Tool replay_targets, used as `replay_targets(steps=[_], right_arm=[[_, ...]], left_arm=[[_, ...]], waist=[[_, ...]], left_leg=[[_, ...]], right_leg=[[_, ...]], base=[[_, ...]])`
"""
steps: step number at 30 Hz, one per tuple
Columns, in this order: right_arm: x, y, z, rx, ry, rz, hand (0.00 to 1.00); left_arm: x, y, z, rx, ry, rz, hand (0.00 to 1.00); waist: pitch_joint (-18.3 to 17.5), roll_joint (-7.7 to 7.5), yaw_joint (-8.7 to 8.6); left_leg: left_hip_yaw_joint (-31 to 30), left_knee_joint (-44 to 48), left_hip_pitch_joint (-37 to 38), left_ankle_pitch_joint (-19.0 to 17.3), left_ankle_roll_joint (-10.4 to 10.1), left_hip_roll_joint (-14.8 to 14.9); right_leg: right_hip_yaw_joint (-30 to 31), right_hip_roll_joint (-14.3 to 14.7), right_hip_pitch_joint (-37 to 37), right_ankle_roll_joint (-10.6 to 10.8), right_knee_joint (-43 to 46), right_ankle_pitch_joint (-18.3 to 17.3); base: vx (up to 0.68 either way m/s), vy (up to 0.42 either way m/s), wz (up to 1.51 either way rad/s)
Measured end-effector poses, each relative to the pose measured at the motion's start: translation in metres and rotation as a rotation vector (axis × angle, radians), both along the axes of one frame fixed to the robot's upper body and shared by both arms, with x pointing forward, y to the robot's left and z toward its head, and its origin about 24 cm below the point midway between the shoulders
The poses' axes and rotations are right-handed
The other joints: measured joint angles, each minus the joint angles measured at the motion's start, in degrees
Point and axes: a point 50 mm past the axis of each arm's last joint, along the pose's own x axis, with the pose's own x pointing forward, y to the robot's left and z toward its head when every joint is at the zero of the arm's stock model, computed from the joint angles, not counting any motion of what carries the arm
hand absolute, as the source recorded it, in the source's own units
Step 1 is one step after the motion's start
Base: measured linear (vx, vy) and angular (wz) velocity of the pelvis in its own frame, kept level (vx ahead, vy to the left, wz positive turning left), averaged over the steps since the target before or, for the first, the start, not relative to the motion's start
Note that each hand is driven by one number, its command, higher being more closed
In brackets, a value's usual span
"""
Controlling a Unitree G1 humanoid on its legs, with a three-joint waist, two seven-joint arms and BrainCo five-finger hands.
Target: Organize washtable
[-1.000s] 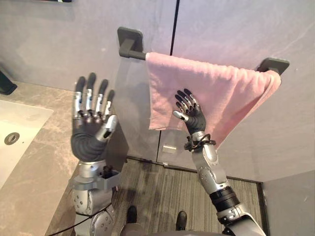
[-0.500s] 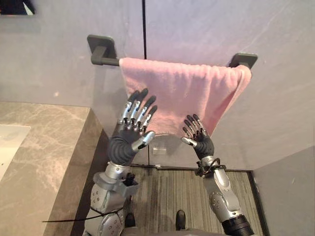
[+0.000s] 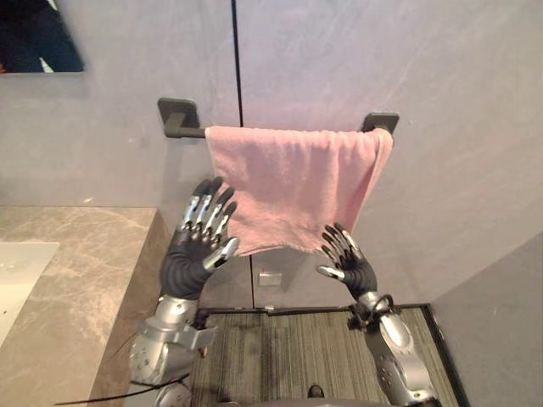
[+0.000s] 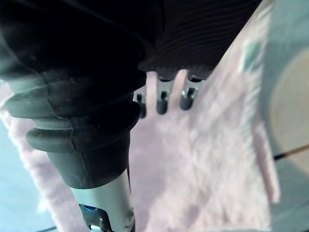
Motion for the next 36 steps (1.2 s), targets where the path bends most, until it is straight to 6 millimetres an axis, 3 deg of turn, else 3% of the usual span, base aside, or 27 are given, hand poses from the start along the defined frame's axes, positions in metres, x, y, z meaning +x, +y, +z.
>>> replay_targets(steps=[2,3,4,5,6,7,9,11,12,13,14,15,18,21,24,26,27,28,30,32,34,35,36], right_arm=[[-0.006,-0.004,-0.006,-0.006,0.029,-0.016,0.0],[-0.009,-0.005,-0.008,-0.015,0.044,-0.024,0.0],[-0.009,-0.005,-0.011,-0.034,0.053,-0.018,0.0],[-0.009,-0.007,-0.012,-0.041,0.059,-0.026,0.0],[-0.009,-0.007,-0.013,-0.041,0.065,-0.033,0.0],[-0.016,-0.006,-0.025,-0.067,0.118,-0.022,0.0],[-0.028,-0.005,-0.042,-0.101,0.197,-0.007,0.0],[-0.034,-0.004,-0.056,-0.135,0.261,0.012,0.0],[-0.041,-0.004,-0.067,-0.156,0.312,0.035,0.0],[-0.044,-0.004,-0.071,-0.171,0.333,0.041,0.0],[-0.05,-0.013,-0.08,-0.212,0.377,0.029,0.0],[-0.056,-0.022,-0.089,-0.252,0.425,0.019,0.0],[-0.072,-0.026,-0.112,-0.32,0.549,0.039,0.0],[-0.079,-0.03,-0.124,-0.398,0.614,0.049,0.0],[-0.084,-0.039,-0.136,-0.471,0.683,0.038,0.0],[-0.085,-0.045,-0.138,-0.508,0.705,0.014,0.0],[-0.087,-0.053,-0.141,-0.543,0.729,-0.004,0.0],[-0.087,-0.054,-0.142,-0.551,0.739,-0.013,0.0],[-0.095,-0.062,-0.15,-0.594,0.809,-0.064,0.0],[-0.105,-0.066,-0.155,-0.602,0.864,-0.097,0.0],[-0.116,-0.071,-0.16,-0.568,0.929,-0.17,0.0],[-0.122,-0.072,-0.163,-0.56,0.957,-0.184,0.0],[-0.132,-0.075,-0.167,-0.54,1.014,-0.211,0.0]], left_arm=[[-0.003,0.004,-0.003,0.028,0.02,0.019,0.0],[-0.003,0.005,-0.003,0.044,0.02,0.023,0.0],[-0.001,0.004,-0.002,0.055,0.017,0.024,0.0],[0.0,0.005,-0.003,0.059,0.015,0.034,0.0],[0.004,0.005,-0.006,0.065,0.023,0.039,0.0],[0.007,0.008,-0.02,0.08,0.091,0.053,0.0],[0.004,0.009,-0.036,0.104,0.177,0.073,0.0],[0.004,0.009,-0.042,0.126,0.201,0.079,0.0],[0.005,0.009,-0.045,0.148,0.214,0.081,0.0],[0.006,0.011,-0.048,0.167,0.226,0.091,0.0],[0.008,0.01,-0.064,0.163,0.291,0.102,0.0],[0.006,0.008,-0.085,0.145,0.38,0.122,0.0],[-0.005,0.012,-0.13,0.185,0.586,0.17,0.0],[-0.01,0.012,-0.158,0.301,0.715,0.199,0.0],[-0.014,0.007,-0.195,0.459,0.875,0.185,0.0],[-0.02,0.004,-0.212,0.56,0.944,0.17,0.0],[-0.026,0.0,-0.225,0.612,1.001,0.158,0.0],[-0.03,-0.001,-0.231,0.632,1.035,0.151,0.0],[-0.031,0.008,-0.239,0.68,1.079,0.205,0.0],[-0.036,0.022,-0.247,0.633,1.165,0.316,0.0],[-0.047,0.039,-0.253,0.583,1.259,0.439,0.0],[-0.05,0.041,-0.255,0.579,1.278,0.453,0.0],[-0.055,0.044,-0.257,0.564,1.308,0.475,0.0]], waist=[[0.28,-0.43,-0.17],[0.89,-0.48,-0.46],[1.4,0.43,-0.92],[2.51,2.26,-0.7],[3.53,2.53,-1.29],[3.67,2.62,-2.16],[3.5,2.39,-2.39],[3.11,1.84,-1.58],[2.17,0.55,-0.95],[1.61,-0.05,-0.66],[0.82,0.47,0.17],[-0.15,2.07,0.28],[-0.85,0.31,0.32],[0.23,-0.23,0.13],[4.61,1.7,0.0],[5.13,2.17,-0.02],[5.89,3.42,-1.18],[6.21,3.02,-1.57],[6.41,2.63,-1.57],[6.39,2.78,-1.56],[6.18,3.12,-1.65],[6.08,3.24,-1.75],[5.81,3.87,-1.85]], left_leg=[[-0.42,2.66,-1.95,-1.27,0.68,-0.17],[-1.6,5.65,-3.64,-2.16,1.88,-0.29],[-3.09,8.56,-6.23,-2.67,3.55,0.75],[-1.81,9.39,-6.58,-3.19,4.05,3.46],[-1.81,9.93,-6.08,-3.16,4.09,4.18],[-2.19,9.99,-4.37,-3.04,4.27,4.88],[-2.57,9.99,-2.92,-2.65,4.85,4.5],[-2.37,9.91,-3.72,-1.83,5.05,3.62],[-2.04,9.89,-5.36,-0.99,4.86,2.13],[-2.01,9.81,-6.63,-0.35,4.54,1.16],[-1.89,9.03,-8.19,1.01,4.63,0.85],[-0.91,7.39,-9.79,2.22,5.0,1.59],[1.31,7.56,-13.95,4.17,4.48,0.15],[0.77,9.91,-17.75,6.29,3.73,1.59],[-4.19,13.17,-19.95,8.6,0.92,6.3],[-6.64,10.37,-20.49,12.32,-0.1,7.26],[-8.23,6.68,-19.82,12.98,-0.55,7.48],[-8.18,6.37,-20.16,12.17,-1.0,7.47],[-6.39,20.35,-22.76,9.24,1.9,6.88],[-5.67,33.64,-22.37,0.33,3.15,7.0],[-6.1,44.85,-18.38,-6.74,3.07,10.28],[-6.49,45.38,-16.77,-7.81,2.44,10.83],[-7.03,44.16,-15.17,-10.44,0.44,11.21]], right_leg=[[1.05,-0.04,-2.12,2.85,1.19,1.32],[1.25,0.15,-4.01,5.82,2.58,3.9],[0.59,1.43,-5.23,6.86,1.61,9.8],[-1.24,2.62,-5.55,6.2,2.29,11.93],[-3.96,2.8,-6.73,2.3,10.62,7.55],[-8.24,1.17,-8.71,-3.39,33.65,-3.03],[-9.11,-2.41,-5.37,-1.43,47.6,-5.84],[-7.03,-4.15,-2.34,-0.4,47.44,-5.09],[-4.33,-4.58,-0.56,0.39,42.61,0.6],[-2.58,-4.67,-0.05,1.81,39.81,0.36],[0.13,-3.69,-0.16,3.5,36.38,-2.18],[3.2,-2.7,-0.11,3.51,33.32,-4.89],[5.97,-5.01,0.12,0.98,24.27,-13.4],[5.0,-4.37,1.55,-0.08,17.93,-16.64],[0.99,0.94,3.98,-3.33,16.88,-18.93],[-1.57,2.74,3.74,-4.17,17.3,-21.22],[-4.01,3.2,3.31,-5.15,18.49,-21.11],[-5.33,2.9,2.85,-5.7,19.03,-21.06],[-6.98,0.81,0.62,-5.97,20.96,-20.48],[-7.63,-0.29,-0.15,-5.51,20.91,-19.12],[-7.9,0.12,-0.45,-4.57,20.02,-16.95],[-8.1,0.12,-0.49,-4.14,19.86,-16.52],[-8.34,0.2,-0.99,-3.24,19.64,-15.56]], base=[[-0.11,0.07,-0.41],[-0.21,0.163,-0.58],[-0.24,0.147,-0.72],[-0.27,0.101,-0.52],[-0.21,0.045,-0.15],[-0.17,0.061,0.12],[-0.13,0.044,0.17],[-0.12,-0.005,-0.02],[-0.17,-0.059,-0.13],[-0.14,-0.068,-0.23],[-0.21,-0.112,-0.25],[-0.17,-0.11,-0.29],[-0.16,-0.189,-0.31],[-0.14,-0.231,-0.02],[-0.26,-0.233,0.34],[-0.36,-0.251,0.65],[-0.37,-0.206,0.85],[-0.36,-0.128,0.9],[-0.33,-0.045,0.53],[-0.25,0.036,0.23],[-0.18,0.137,0.11],[-0.15,0.21,0.18],[-0.26,0.275,0.06]])
